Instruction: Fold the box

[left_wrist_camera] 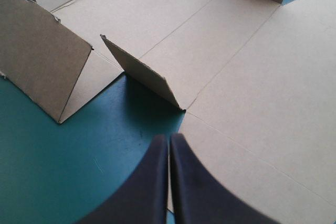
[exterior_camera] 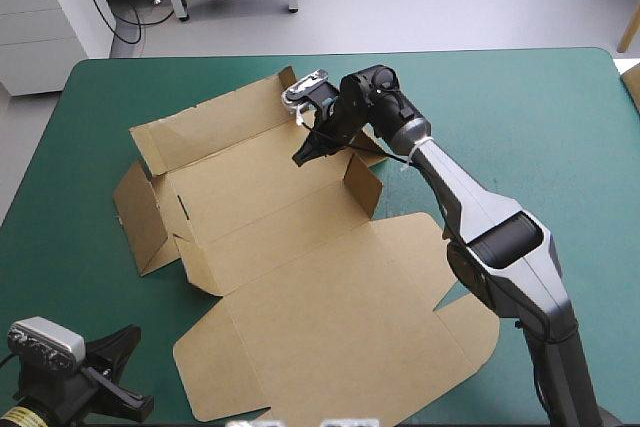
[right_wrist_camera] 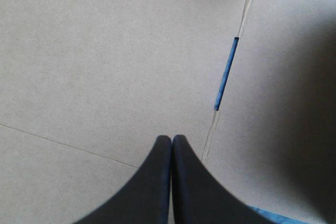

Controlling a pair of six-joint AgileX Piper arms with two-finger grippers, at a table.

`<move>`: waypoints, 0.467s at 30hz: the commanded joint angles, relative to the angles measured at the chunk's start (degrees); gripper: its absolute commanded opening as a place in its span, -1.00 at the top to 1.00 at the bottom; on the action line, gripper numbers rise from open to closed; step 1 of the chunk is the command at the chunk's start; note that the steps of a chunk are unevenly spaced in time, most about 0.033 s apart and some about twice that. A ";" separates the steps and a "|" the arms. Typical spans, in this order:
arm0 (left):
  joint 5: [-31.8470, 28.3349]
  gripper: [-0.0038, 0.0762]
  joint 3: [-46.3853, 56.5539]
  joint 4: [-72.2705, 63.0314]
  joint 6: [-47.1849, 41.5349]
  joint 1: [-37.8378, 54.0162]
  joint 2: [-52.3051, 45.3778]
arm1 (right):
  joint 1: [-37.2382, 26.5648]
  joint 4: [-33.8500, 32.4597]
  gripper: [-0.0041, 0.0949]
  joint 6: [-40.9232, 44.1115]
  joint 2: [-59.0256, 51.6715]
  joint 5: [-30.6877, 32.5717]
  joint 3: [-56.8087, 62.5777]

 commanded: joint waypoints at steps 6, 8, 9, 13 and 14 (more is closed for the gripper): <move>-4.00 0.92 -1.95 -0.18 0.00 -0.36 0.91 | -0.14 0.20 0.96 -0.25 -3.61 -1.88 -1.78; -4.00 0.92 -1.95 -0.18 0.00 -0.36 0.91 | -0.14 0.20 0.96 -0.25 -3.61 -1.88 -1.78; -4.00 0.92 -1.95 -0.18 0.00 -0.36 0.91 | -0.14 0.20 0.96 -0.25 -3.61 -1.88 -1.78; -4.00 0.92 -1.95 -0.18 0.00 -0.36 0.91 | -0.14 0.20 0.96 -0.25 -3.61 -1.64 -1.78; -4.00 0.92 -1.95 -0.18 0.00 -0.36 0.91 | -0.14 0.20 0.96 -0.25 -3.61 -1.43 -1.78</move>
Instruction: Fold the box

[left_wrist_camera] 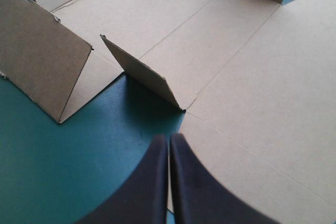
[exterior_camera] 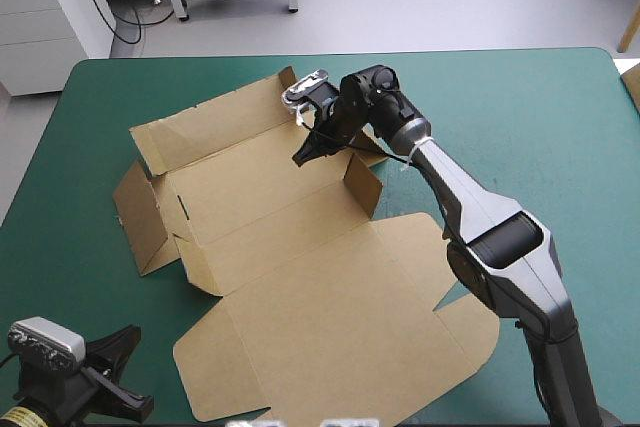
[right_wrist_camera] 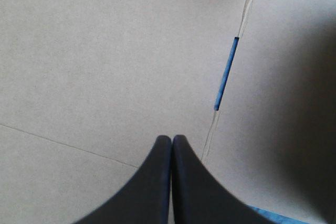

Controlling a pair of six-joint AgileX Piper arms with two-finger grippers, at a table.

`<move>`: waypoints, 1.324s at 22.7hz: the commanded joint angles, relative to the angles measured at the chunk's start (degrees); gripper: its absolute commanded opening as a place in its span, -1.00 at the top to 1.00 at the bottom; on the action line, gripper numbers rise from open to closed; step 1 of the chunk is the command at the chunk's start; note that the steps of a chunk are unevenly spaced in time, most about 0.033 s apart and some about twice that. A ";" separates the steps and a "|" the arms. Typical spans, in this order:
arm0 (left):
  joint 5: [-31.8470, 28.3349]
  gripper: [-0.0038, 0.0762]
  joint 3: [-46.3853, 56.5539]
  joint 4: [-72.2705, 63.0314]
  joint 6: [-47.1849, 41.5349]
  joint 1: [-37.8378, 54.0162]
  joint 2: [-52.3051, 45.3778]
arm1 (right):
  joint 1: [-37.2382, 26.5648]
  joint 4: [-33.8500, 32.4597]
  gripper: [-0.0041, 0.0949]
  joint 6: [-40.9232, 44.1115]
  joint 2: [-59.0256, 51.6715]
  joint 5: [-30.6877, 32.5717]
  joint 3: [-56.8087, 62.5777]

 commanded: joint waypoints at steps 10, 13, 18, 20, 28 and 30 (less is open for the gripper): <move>-4.00 0.92 -1.95 -0.16 0.00 -0.36 0.91 | -0.14 -0.65 0.96 2.02 -4.81 1.84 -9.01; -4.00 0.92 -1.95 -0.16 0.00 -0.36 0.91 | -0.14 -2.78 0.96 3.23 -7.90 1.84 -9.76; -4.00 0.92 -1.95 -0.16 0.00 -0.36 0.91 | -0.14 -8.98 0.96 4.35 -14.64 1.92 -9.05; -4.00 0.92 -1.95 -0.16 0.00 -0.36 0.91 | -0.14 -9.40 0.96 4.39 -17.15 1.92 -7.28; -4.00 0.92 -1.95 -0.16 0.00 -0.36 0.91 | -0.14 -10.93 0.96 4.79 -26.56 1.92 8.18; -4.00 0.92 -1.95 -0.16 0.00 -0.36 0.91 | -0.14 -10.93 0.96 4.79 -27.91 1.92 12.23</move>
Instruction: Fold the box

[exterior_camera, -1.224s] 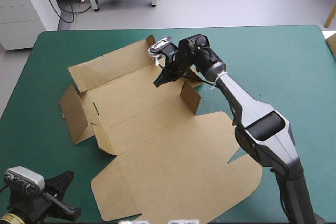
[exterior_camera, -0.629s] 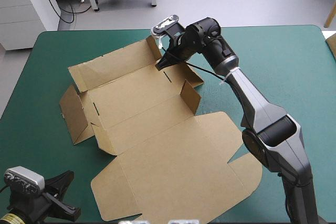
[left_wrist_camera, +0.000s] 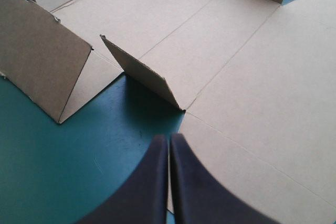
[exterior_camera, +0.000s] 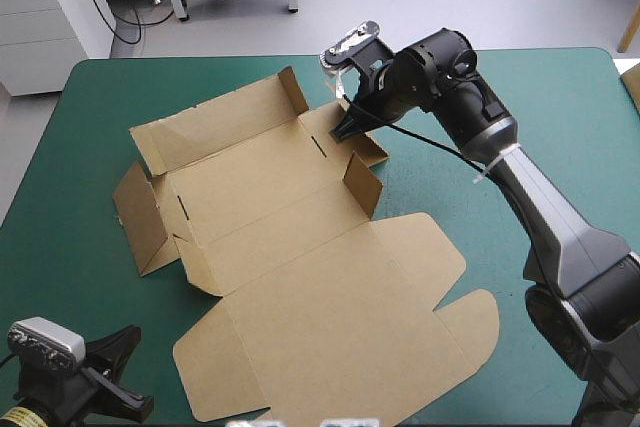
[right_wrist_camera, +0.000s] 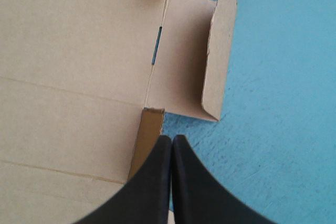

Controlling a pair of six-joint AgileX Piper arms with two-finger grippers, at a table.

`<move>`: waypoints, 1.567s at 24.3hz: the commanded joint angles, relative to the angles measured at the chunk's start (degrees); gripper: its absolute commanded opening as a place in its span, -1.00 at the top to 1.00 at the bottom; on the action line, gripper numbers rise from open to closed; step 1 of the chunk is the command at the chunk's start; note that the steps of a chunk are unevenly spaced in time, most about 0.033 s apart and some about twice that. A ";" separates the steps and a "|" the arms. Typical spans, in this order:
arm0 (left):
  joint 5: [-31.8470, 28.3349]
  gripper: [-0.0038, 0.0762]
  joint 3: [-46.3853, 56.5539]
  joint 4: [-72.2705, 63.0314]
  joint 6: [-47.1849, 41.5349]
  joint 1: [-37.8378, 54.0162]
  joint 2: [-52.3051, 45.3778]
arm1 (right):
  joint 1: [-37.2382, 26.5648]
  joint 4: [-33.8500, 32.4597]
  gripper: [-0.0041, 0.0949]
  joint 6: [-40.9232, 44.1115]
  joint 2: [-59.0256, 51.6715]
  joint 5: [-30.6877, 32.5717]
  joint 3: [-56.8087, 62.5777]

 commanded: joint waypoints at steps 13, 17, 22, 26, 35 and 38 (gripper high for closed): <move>-4.00 0.92 -1.95 -0.12 0.00 -0.36 0.91 | -0.14 -2.47 0.95 -0.16 -5.32 -2.44 10.23; -4.00 0.92 -1.95 -0.12 0.00 -0.36 0.91 | -0.14 -2.46 0.76 -1.64 -5.32 -2.44 10.45; -4.00 0.92 -1.95 -0.12 0.00 -0.36 0.91 | -0.14 -2.09 -0.22 -2.93 -5.32 -2.44 10.45; -4.00 0.92 -1.95 -0.12 0.00 -0.36 0.91 | -0.14 -2.09 -0.22 -2.56 -4.94 -2.44 10.95; -4.00 0.92 -1.95 -0.12 0.00 -0.36 0.91 | -0.14 0.73 -0.21 -2.31 2.38 -2.44 10.95; -4.00 0.92 -1.95 -0.12 0.00 -0.36 0.91 | -0.14 0.47 -0.21 -2.31 3.85 -2.44 10.95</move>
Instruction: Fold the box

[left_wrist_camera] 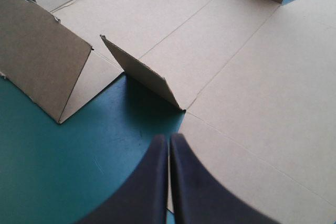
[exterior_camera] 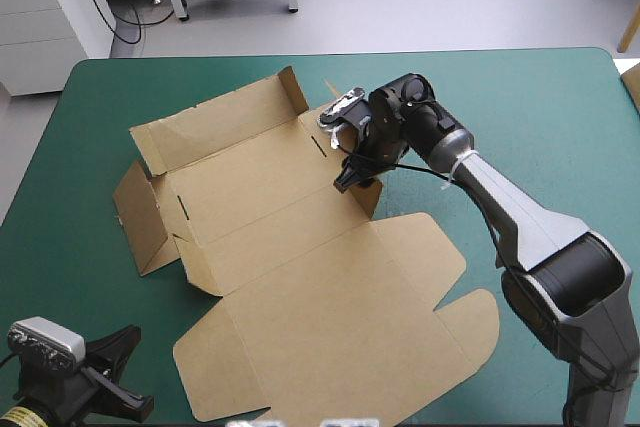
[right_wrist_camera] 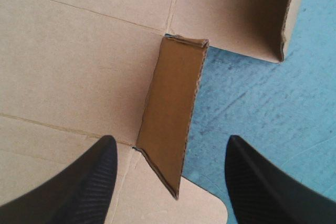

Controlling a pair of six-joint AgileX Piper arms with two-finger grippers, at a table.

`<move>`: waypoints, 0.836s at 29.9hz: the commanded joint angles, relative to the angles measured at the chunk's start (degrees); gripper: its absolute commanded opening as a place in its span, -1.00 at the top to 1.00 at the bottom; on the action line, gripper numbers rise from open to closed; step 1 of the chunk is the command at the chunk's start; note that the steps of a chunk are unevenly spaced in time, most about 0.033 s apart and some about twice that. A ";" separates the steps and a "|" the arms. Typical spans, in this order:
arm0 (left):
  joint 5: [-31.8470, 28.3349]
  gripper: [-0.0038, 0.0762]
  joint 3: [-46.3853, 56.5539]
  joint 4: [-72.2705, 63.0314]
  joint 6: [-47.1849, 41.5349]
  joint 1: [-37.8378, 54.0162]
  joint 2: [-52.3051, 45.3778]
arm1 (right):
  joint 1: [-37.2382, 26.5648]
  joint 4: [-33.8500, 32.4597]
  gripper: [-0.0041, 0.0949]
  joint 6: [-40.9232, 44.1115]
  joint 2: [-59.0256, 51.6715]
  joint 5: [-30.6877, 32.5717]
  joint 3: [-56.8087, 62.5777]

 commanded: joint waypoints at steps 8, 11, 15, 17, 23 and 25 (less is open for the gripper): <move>-4.00 0.92 -1.95 -0.20 0.00 -0.36 0.91 | -0.14 -0.53 -0.21 -0.12 2.23 -1.56 -1.41; -4.00 0.92 -1.95 -0.20 0.00 -0.36 0.91 | -0.14 -0.53 -0.21 -0.12 3.46 -1.56 -1.41; -4.00 0.92 -1.95 -0.20 0.00 -0.36 0.91 | -0.14 -0.53 -0.12 -0.12 4.14 -1.56 -1.41; -4.00 0.92 -1.95 -0.20 0.00 -0.36 0.91 | -0.14 -0.63 0.05 -0.12 4.20 -1.66 -1.41; -4.00 0.92 -1.95 -0.20 0.00 -0.36 0.91 | -0.14 -1.28 0.96 -0.24 4.20 -3.38 -1.41; -4.00 0.92 -1.95 -0.20 0.00 -0.36 0.91 | -0.14 -1.28 0.95 -0.49 4.20 -4.34 -1.41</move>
